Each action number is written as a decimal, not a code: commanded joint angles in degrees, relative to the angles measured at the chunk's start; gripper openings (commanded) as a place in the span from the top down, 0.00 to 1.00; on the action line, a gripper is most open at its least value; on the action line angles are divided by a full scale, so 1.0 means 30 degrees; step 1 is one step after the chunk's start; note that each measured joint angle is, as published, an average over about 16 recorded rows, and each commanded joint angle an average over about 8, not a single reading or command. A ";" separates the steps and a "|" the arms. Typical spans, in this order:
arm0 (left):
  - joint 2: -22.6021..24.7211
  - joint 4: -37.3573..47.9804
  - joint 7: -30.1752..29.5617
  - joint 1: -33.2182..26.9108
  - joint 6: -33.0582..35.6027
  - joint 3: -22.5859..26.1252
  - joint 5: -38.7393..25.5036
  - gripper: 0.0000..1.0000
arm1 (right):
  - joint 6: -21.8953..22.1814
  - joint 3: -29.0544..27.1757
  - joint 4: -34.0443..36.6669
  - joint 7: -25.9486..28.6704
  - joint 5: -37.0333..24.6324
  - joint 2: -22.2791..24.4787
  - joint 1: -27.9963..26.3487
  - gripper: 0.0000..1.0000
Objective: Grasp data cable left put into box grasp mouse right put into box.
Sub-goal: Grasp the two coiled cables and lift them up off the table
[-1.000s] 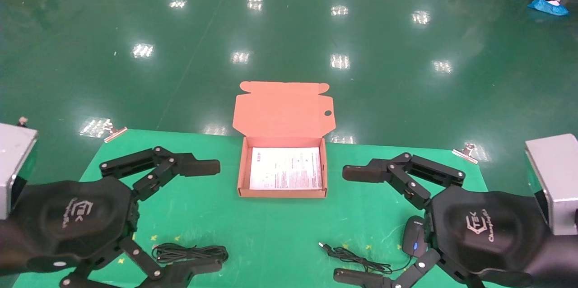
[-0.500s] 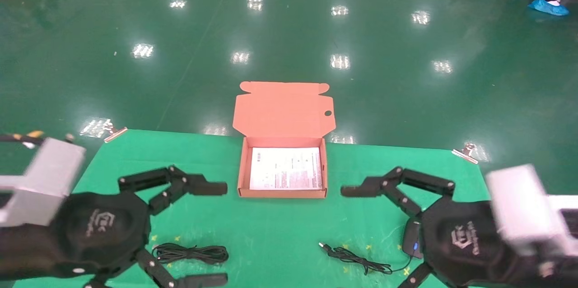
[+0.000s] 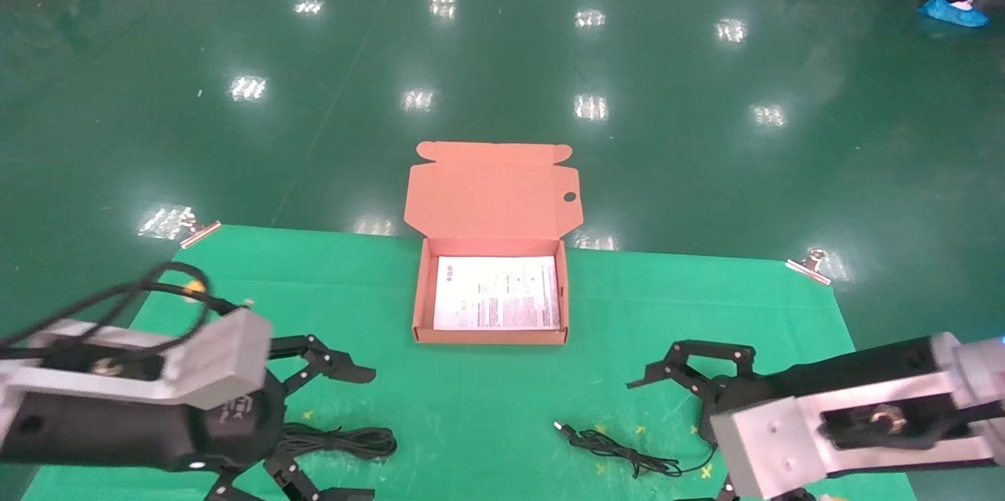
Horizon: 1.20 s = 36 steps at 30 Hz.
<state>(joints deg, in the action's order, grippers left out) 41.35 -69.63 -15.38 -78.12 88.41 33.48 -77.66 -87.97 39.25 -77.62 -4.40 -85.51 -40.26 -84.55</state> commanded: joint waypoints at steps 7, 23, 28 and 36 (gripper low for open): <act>0.2003 0.1191 0.0687 -0.1434 -0.0473 0.2746 -0.5801 0.00 | 0.1380 0.2634 -0.0025 -0.1044 -0.4798 -0.1590 -0.0242 0.00; 0.4326 0.5655 0.0913 -0.0929 -0.4322 0.3822 -0.9451 0.00 | 0.4704 0.3667 0.0568 0.2167 -0.9071 -0.3129 0.1891 0.00; 0.4985 0.7517 0.1183 -0.0925 -0.4835 0.3785 -0.9371 0.00 | 0.5220 0.3703 0.1263 0.3063 -0.9411 -0.3633 0.2257 0.00; 0.6171 1.0539 0.2252 -0.1224 -0.5479 0.3757 -0.9202 0.00 | 0.5868 0.3867 0.3334 0.3214 -0.9687 -0.4752 0.2422 0.00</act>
<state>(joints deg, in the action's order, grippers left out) 59.84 -38.12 -8.52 -81.88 71.95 44.81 -105.40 -70.30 50.90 -67.48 4.85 -114.63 -54.51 -77.35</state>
